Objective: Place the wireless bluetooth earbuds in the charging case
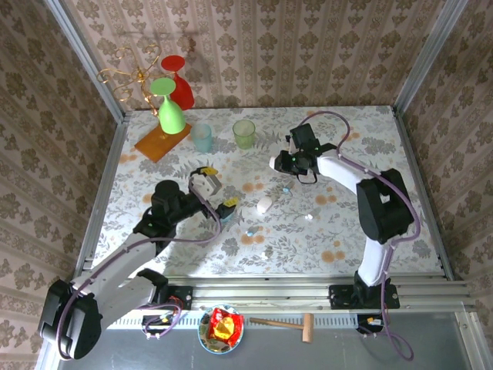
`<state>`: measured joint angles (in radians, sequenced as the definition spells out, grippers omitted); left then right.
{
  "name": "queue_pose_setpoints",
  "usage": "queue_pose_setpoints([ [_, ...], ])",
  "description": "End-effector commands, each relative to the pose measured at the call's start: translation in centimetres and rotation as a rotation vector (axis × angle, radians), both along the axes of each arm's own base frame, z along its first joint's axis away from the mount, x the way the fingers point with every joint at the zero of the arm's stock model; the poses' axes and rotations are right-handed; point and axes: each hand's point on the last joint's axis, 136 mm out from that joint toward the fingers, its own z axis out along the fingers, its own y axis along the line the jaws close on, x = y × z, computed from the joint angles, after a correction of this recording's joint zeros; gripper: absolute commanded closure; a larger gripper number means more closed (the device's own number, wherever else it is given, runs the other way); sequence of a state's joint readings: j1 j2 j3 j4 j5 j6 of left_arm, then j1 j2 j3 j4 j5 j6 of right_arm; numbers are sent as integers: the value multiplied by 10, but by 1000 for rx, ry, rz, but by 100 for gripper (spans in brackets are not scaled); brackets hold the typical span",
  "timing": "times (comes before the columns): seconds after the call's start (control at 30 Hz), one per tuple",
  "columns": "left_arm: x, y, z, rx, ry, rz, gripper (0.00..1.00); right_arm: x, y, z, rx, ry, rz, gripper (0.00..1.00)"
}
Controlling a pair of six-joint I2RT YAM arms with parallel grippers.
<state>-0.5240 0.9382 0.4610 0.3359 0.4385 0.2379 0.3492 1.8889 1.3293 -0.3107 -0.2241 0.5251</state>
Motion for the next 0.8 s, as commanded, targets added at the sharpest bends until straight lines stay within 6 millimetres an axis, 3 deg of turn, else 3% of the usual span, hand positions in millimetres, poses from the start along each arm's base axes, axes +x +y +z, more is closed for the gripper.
queue_pose_setpoints([
  [0.0, 5, 3, -1, 52, 7, 34, 1, 26, -6, 1, 1, -23, -80, 84],
  [0.2, 17, 4, -18, 26, 40, 121, 2, 38, -16, -23, 68, 26, -163, 77],
  [0.37, 20, -9, -32, 27, 53, 153, 0, 42, -30, -27, 90, 38, -208, 67],
  [0.57, 25, -34, -49, 10, 97, 179, 0, 34, -53, 5, 49, -42, -223, 38],
  [0.77, 25, -72, -83, 52, 125, 182, 3, -1, -67, 47, 11, -159, -175, 27],
])
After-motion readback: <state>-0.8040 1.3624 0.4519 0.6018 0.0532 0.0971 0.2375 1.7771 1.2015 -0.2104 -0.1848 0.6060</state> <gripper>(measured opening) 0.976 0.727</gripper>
